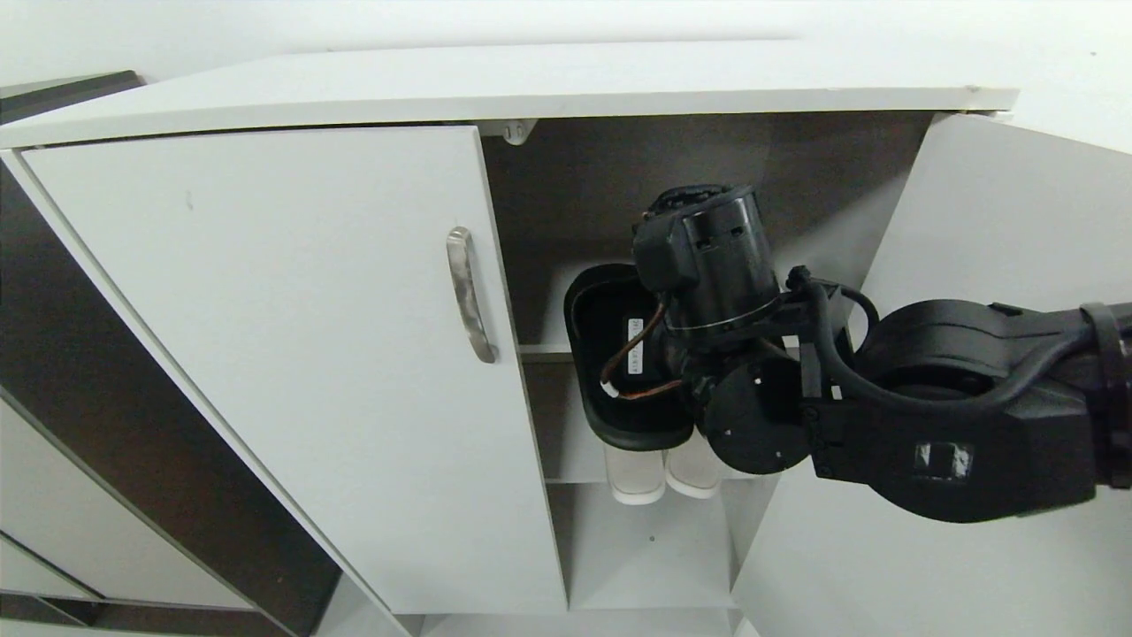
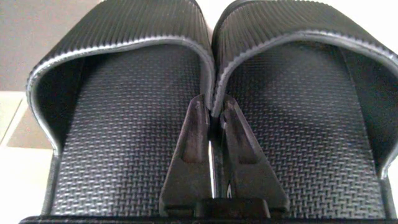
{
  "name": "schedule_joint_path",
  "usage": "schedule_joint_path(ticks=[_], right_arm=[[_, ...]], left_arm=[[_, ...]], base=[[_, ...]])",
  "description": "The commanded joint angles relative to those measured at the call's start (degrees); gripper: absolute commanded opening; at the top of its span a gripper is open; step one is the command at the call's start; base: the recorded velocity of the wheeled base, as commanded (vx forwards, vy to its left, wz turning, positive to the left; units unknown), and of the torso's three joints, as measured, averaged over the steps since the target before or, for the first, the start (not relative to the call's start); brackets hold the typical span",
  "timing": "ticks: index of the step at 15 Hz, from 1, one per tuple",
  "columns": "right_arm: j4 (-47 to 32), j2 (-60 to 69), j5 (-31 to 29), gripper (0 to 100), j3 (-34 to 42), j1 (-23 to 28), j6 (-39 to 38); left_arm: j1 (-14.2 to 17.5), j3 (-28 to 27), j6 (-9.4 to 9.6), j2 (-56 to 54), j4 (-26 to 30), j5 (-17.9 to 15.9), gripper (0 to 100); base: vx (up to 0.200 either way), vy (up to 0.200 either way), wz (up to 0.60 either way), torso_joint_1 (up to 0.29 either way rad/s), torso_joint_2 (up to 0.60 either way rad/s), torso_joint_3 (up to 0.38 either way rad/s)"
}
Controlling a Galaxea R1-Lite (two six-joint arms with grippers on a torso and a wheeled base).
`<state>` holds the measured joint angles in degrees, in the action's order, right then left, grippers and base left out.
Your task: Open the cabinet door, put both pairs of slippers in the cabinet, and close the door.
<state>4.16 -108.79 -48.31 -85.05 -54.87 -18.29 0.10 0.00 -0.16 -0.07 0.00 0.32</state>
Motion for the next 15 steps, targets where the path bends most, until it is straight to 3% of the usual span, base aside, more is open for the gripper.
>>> schedule_joint_path(ticks=[1,15], right_arm=[[0.06,-1.95,0.24,0,-2.05,1.78,0.0],[-0.47,-12.59,1.91,0,-19.18,7.67,3.17]], left_arm=[[-0.01,0.0,-0.02,0.07,0.0,0.03,0],[-0.01,0.0,-0.11,0.07,0.0,0.12,0]], base=[[0.0,0.0,0.0,0.0,0.0,0.0],[0.0,0.0,0.0,0.0,0.0,0.0]])
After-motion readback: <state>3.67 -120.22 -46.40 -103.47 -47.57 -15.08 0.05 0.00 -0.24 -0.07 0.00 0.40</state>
